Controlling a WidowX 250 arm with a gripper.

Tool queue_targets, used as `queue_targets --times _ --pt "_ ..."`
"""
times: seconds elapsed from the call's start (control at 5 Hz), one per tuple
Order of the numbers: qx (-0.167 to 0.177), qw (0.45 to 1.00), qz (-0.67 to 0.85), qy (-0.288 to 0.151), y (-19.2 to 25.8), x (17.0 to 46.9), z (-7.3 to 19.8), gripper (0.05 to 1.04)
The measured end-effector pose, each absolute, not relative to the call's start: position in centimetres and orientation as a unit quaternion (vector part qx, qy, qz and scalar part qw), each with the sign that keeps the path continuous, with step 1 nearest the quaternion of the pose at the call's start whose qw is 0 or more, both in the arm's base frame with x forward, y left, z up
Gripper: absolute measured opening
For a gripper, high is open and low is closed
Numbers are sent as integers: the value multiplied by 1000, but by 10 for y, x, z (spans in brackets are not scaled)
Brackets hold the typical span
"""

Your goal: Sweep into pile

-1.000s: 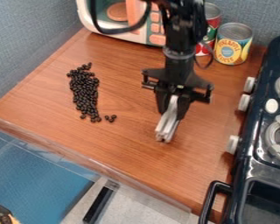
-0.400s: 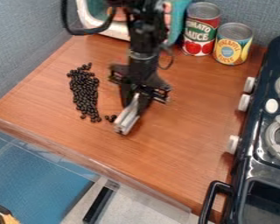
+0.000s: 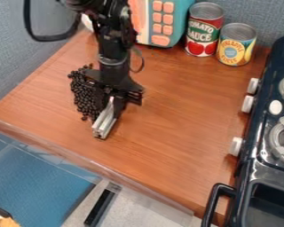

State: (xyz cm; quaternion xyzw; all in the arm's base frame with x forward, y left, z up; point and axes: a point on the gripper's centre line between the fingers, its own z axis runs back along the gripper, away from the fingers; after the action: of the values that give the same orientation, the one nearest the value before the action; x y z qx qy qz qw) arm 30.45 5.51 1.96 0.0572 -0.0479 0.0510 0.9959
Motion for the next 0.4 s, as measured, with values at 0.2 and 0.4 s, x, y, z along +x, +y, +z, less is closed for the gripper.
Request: queue_targets --times 0.2,0.4 --pt "59 996 50 -51 63 305 20 359" --pt "70 993 63 -67 83 317 31 359"
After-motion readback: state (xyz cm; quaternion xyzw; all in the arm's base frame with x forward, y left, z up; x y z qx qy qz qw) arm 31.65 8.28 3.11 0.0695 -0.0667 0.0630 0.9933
